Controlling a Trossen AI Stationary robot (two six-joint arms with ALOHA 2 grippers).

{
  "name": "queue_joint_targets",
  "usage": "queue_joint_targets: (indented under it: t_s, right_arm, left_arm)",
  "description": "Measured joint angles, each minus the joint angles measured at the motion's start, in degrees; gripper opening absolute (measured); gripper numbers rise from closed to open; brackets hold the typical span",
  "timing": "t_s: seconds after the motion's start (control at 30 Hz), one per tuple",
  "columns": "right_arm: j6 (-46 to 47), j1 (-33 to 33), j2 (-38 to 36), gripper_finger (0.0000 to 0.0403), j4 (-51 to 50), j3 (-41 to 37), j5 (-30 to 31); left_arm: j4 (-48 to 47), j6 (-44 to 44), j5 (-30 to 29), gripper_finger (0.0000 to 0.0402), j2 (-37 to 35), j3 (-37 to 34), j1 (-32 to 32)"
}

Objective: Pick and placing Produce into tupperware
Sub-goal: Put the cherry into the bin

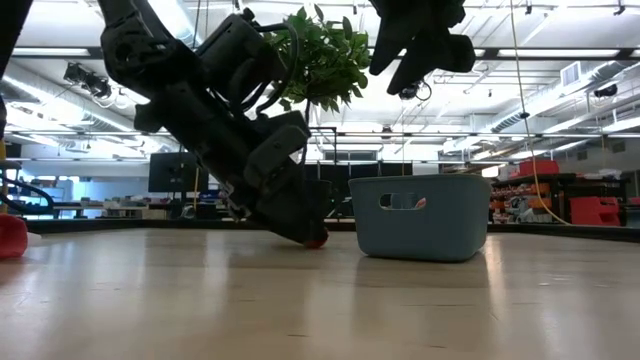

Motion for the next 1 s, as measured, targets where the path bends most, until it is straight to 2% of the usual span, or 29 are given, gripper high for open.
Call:
queue_joint_targets:
  t_s: [0.27,0.37,0.53,0.7,0.87,1.0]
  right_arm:
    - [-1.7,0.0,0.0,0.0201,0.0,0.0,0.0]
    - [-1.9,0.0,0.0,0.0201,-0.1,0.0,0.0]
    - [-0.4,0.1,0.0,0.0200,-1.2,0.0,0.0]
    - [5.2,1.5,0.0,0.0199,-11.6,0.0,-2.7]
    - [11.6,3.6,0.0,0.0199,-22.3,0.0,-3.6]
    - [14.6,4.6,0.0,0.0199,-24.1,0.0,-3.6]
  left_arm:
    - [-0.5,-0.2,0.3,0.0057,-0.8,-0.1,0.1]
    - [-1.6,-0.4,1.4,0.0026,-2.8,-0.4,0.0]
    - [0.2,-0.2,1.2,0.0030,-8.7,-0.2,0.2]
    - [3.8,-0.2,3.0,0.0062,-12.9,-0.3,0.2]
    - [8.9,-0.1,5.9,0.0047,-12.0,0.7,0.0]
    - [9.1,1.8,7.2,0.0029,-7.9,4.9,-0.4]
